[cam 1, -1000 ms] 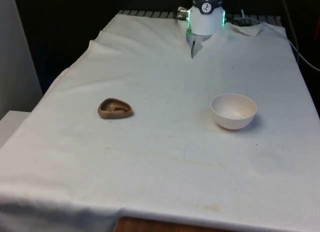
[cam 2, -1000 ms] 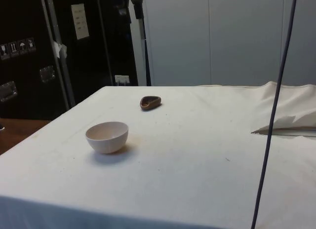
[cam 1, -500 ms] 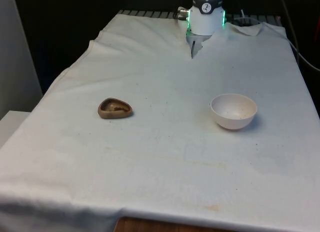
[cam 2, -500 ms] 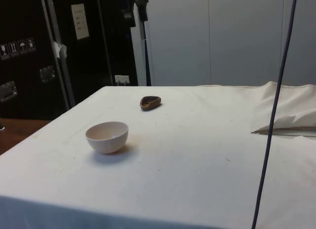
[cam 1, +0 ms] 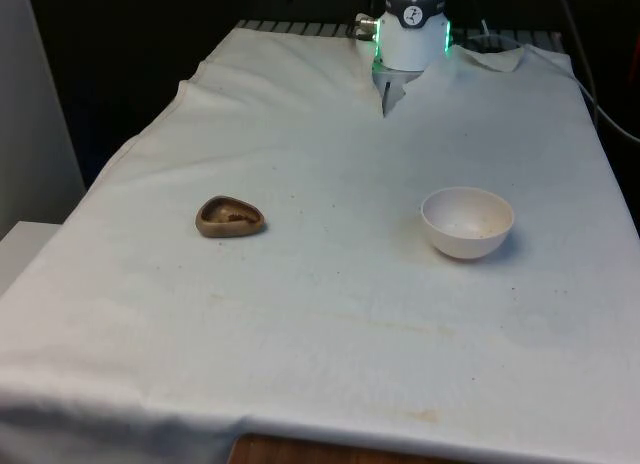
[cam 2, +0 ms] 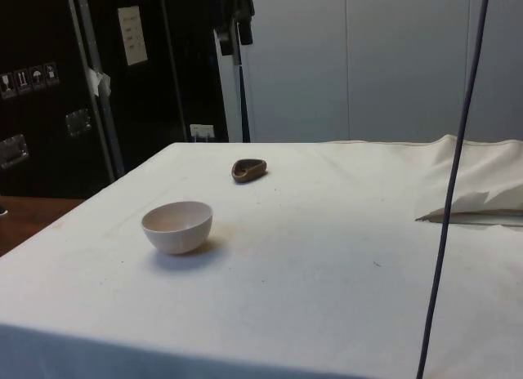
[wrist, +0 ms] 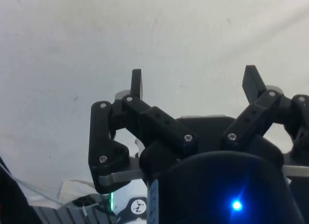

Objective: Pour the coffee beans from the cup into the bowl.

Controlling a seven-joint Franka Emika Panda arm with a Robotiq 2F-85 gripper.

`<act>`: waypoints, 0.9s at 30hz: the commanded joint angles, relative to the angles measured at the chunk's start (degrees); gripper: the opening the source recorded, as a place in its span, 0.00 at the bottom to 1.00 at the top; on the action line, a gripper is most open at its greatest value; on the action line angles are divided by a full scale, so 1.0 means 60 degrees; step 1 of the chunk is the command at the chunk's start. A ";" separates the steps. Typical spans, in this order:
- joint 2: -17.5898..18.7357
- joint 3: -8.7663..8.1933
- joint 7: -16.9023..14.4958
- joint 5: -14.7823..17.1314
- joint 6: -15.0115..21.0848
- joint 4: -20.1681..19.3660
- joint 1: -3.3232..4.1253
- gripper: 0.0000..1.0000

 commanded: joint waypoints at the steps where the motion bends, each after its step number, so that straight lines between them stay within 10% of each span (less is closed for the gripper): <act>1: 0.0029 -0.0067 -0.0115 0.0038 0.0201 -0.0076 -0.0048 1.00; 27: 0.0917 -0.1604 -0.2206 0.0850 0.1537 -0.0143 -0.0153 1.00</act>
